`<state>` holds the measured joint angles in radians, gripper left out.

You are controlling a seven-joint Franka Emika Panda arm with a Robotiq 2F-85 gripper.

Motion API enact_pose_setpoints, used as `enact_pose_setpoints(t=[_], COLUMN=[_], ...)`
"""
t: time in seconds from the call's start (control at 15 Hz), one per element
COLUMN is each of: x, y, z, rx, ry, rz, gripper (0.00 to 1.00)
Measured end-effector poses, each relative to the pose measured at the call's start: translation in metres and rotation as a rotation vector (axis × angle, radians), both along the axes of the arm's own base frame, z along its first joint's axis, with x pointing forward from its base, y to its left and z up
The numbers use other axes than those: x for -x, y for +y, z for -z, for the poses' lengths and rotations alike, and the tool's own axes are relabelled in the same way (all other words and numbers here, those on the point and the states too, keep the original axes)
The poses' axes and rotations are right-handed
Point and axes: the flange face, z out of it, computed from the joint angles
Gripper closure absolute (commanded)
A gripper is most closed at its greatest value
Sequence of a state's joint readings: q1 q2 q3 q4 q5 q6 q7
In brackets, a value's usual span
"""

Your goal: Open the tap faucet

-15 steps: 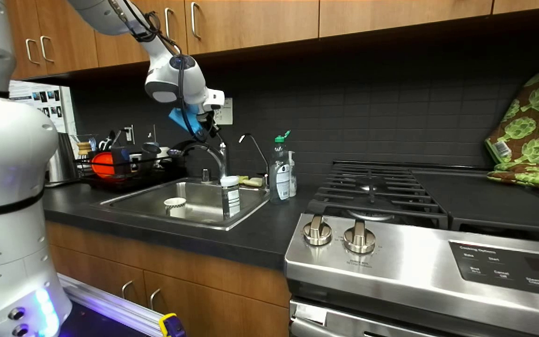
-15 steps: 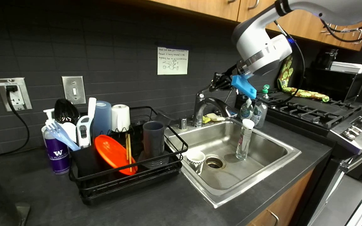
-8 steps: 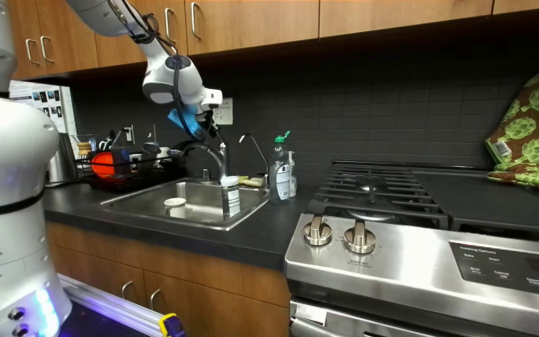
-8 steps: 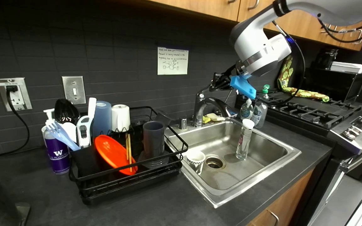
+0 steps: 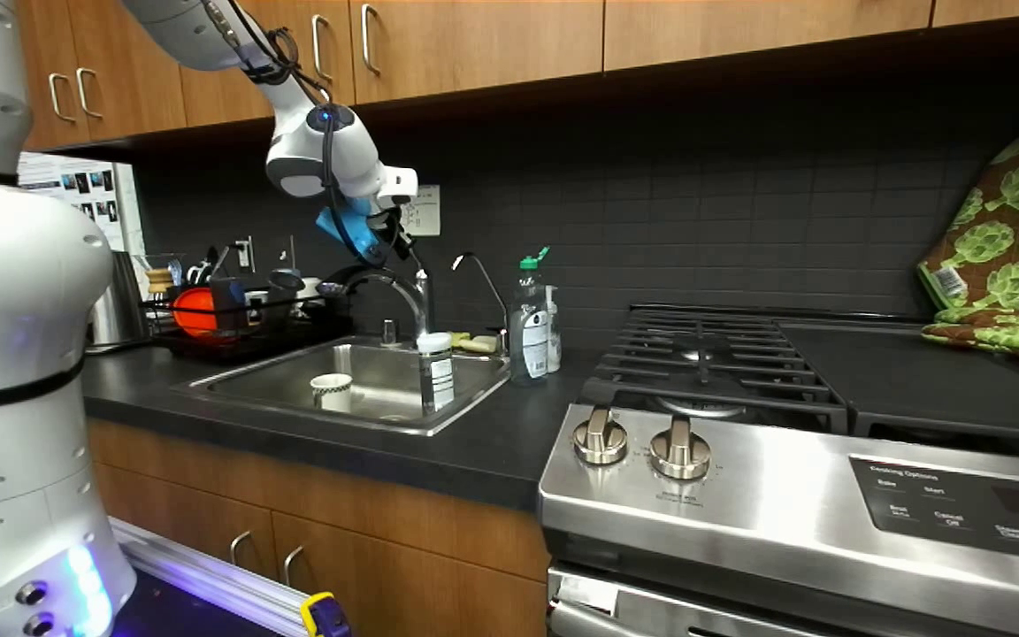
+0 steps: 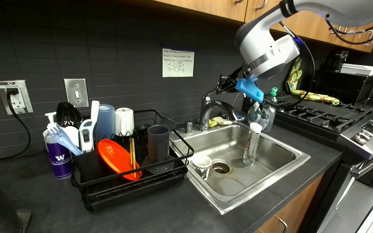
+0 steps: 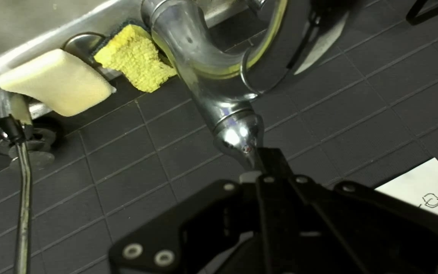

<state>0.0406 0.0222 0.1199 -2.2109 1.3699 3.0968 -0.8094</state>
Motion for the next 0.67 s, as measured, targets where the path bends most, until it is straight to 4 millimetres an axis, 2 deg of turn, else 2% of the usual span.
enact_pose_setpoints(t=[0.67], x=[0.0013], y=[0.0022], z=[-0.0017], rx=[0.014], ry=[-0.009], rz=[0.012], gripper=[1.0])
